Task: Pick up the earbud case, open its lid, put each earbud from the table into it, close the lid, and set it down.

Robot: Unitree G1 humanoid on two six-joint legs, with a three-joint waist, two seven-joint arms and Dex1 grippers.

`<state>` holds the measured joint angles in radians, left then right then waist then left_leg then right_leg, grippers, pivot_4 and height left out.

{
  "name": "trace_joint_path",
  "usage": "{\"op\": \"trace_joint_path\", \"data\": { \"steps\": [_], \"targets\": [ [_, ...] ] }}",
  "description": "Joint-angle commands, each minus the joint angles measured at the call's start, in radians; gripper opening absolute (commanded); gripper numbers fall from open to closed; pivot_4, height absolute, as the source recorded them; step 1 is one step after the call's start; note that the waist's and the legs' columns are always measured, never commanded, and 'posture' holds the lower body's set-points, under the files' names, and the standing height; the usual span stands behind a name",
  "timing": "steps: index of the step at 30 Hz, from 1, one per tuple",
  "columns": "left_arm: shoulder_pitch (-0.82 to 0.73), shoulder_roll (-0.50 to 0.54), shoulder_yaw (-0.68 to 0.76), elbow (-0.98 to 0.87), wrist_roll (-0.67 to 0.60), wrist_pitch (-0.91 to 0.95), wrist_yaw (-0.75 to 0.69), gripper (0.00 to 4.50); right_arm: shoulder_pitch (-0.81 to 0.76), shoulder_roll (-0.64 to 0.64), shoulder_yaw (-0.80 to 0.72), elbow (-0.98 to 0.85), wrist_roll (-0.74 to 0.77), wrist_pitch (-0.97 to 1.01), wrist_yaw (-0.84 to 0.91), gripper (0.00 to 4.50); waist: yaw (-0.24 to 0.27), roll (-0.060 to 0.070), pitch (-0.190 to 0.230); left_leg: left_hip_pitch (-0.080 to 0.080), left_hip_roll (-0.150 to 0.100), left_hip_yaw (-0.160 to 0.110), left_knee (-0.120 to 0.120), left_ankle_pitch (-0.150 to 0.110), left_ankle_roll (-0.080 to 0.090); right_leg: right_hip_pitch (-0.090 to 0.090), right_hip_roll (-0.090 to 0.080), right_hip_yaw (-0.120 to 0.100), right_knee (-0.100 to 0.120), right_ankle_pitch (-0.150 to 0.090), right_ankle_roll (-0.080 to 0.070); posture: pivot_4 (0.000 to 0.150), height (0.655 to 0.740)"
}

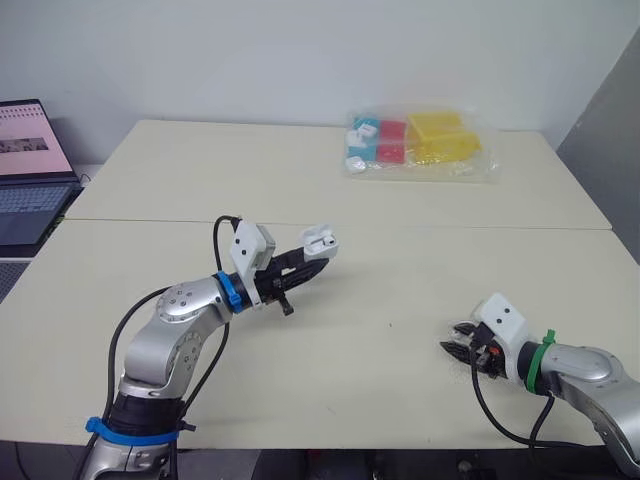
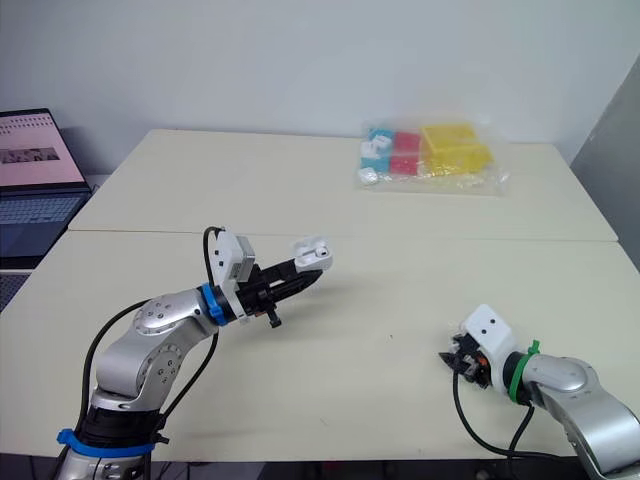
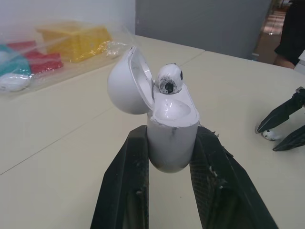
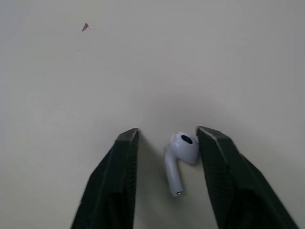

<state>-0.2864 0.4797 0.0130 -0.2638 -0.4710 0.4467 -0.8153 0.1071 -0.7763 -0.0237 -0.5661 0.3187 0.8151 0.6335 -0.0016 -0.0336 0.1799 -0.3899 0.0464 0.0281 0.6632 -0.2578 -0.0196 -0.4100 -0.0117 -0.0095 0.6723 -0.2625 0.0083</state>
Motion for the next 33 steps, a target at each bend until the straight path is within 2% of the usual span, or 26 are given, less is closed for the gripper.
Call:
{"op": "trace_joint_path", "data": {
  "steps": [1, 2, 9, 15, 21, 27, 33],
  "targets": [
    [0.001, -0.001, 0.012, -0.036, -0.012, -0.018, 0.006, 0.8, 0.016, -0.019, -0.026, 0.013, 0.003, 0.025, 0.005, 0.64, 0.0, 0.0, 0.0, 0.0, 0.0, 0.0, 0.0, 0.0, 0.0, 0.0, 0.0, 0.0, 0.0, 0.0, 0.0, 0.15, 0.74],
    [0.002, 0.0, 0.012, -0.037, -0.012, -0.018, 0.006, 0.8, 0.017, -0.023, -0.03, 0.011, 0.007, 0.025, 0.01, 0.39, 0.0, 0.0, 0.0, 0.0, 0.0, 0.0, 0.0, 0.0, 0.0, 0.0, -0.001, 0.0, 0.0, 0.0, 0.0, 0.15, 0.74],
    [0.014, 0.002, 0.014, -0.049, -0.018, -0.012, 0.007, 0.8, 0.0, -0.152, -0.039, 0.009, 0.032, -0.056, 0.171, 0.39, 0.0, 0.0, 0.0, -0.002, 0.0, 0.0, -0.001, 0.0, 0.0, 0.0, -0.001, -0.001, -0.003, 0.0, 0.0, 0.15, 0.74],
    [0.043, 0.009, 0.019, -0.077, -0.023, 0.0, 0.011, 0.8, -0.025, -0.456, -0.003, 0.156, -0.07, -0.403, 0.527, 0.39, 0.0, 0.002, 0.001, -0.003, -0.001, 0.0, -0.002, 0.0, 0.0, 0.001, 0.0, -0.002, -0.008, 0.001, 0.002, 0.15, 0.74],
    [0.096, 0.024, 0.023, -0.141, -0.039, 0.023, 0.025, 0.8, -0.035, -0.561, 0.051, 0.319, -0.164, -0.609, 0.671, 0.39, 0.001, 0.002, 0.001, -0.004, 0.0, 0.0, -0.002, -0.001, 0.001, 0.0, 0.0, -0.002, -0.01, 0.001, 0.001, 0.15, 0.74],
    [0.117, 0.034, 0.03, -0.17, -0.055, 0.046, 0.043, 0.8, -0.107, -0.524, 0.103, 0.375, -0.179, -0.603, 0.711, 0.39, 0.0, 0.002, 0.001, -0.003, 0.0, 0.0, -0.001, -0.001, 0.001, 0.0, 0.0, -0.001, -0.008, 0.001, 0.002, 0.15, 0.74],
    [0.127, 0.041, 0.033, -0.186, -0.065, 0.059, 0.049, 0.8, -0.115, -0.488, 0.11, 0.369, -0.193, -0.584, 0.693, 0.39, 0.001, 0.002, 0.001, -0.003, 0.0, 0.0, -0.001, 0.0, 0.001, 0.001, -0.001, -0.001, -0.008, 0.001, 0.002, 0.15, 0.74]
  ]
}}
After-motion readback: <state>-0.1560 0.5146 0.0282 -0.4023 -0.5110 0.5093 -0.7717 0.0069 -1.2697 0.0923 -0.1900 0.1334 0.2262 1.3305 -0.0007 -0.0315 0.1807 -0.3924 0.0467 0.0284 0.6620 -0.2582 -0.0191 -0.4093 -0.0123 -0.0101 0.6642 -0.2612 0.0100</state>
